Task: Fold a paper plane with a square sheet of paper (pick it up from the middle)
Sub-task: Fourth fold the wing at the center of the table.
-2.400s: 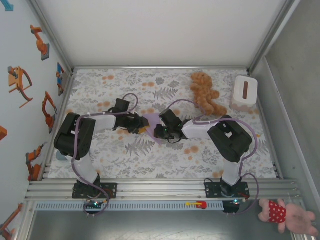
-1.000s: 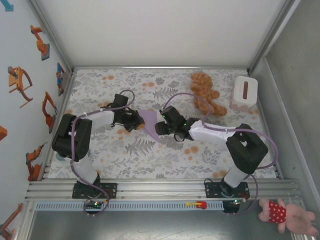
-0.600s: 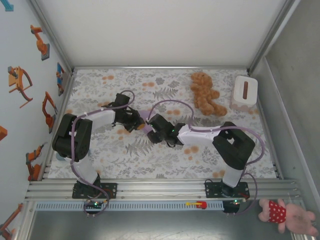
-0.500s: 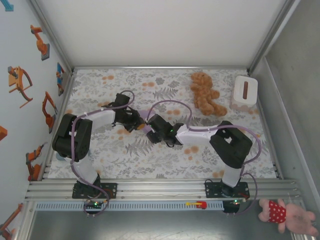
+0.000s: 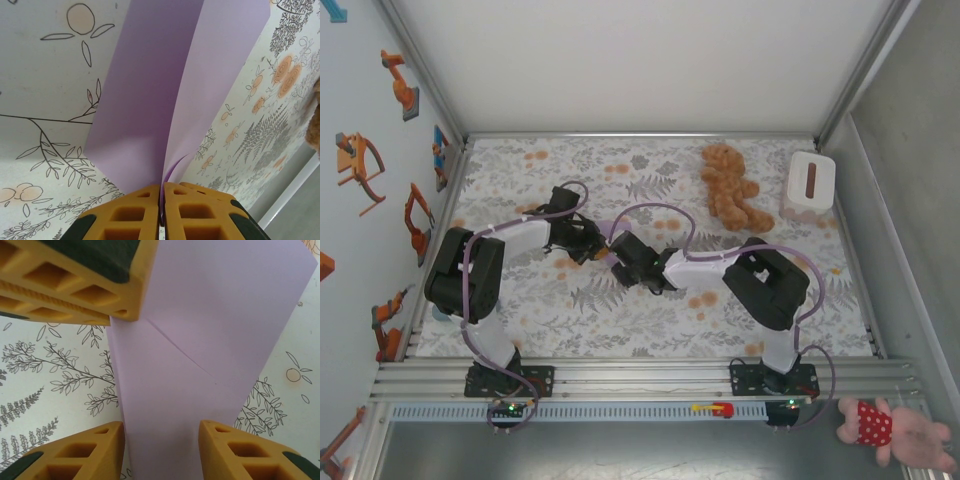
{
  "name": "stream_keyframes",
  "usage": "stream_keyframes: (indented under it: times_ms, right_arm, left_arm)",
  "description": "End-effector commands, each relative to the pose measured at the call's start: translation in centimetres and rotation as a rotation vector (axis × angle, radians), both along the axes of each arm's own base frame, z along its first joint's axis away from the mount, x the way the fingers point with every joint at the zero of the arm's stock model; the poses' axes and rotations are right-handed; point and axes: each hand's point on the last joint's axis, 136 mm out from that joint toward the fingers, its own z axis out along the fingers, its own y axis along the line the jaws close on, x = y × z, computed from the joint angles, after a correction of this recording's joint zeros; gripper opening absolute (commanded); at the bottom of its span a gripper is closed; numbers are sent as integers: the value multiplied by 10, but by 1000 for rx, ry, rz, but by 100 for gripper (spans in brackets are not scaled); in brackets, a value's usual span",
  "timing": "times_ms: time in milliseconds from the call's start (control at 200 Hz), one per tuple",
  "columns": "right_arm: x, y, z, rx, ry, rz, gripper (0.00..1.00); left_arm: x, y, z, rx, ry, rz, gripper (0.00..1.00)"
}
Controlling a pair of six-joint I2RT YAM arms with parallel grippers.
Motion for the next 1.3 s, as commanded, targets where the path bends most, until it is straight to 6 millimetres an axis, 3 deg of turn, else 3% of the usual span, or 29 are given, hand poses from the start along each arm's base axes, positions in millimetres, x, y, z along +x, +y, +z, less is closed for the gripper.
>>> stream_keyframes:
  times_ms: [0, 606, 1077, 1292]
  right_arm:
    - [6, 4, 4, -4, -50, -3, 41]
    - [2, -1, -8, -26, -38, 4, 32]
    - [0, -7, -16, -64, -32, 10, 34]
    - [0, -8, -17, -74, -33, 12, 24]
  left_arm:
    - [-2, -2, 7, -2, 14, 5, 11]
    - [-2, -1, 11, -3, 15, 11, 13]
    - [1, 1, 15, -1, 7, 11, 13]
    - [4, 5, 18, 0, 0, 19, 13]
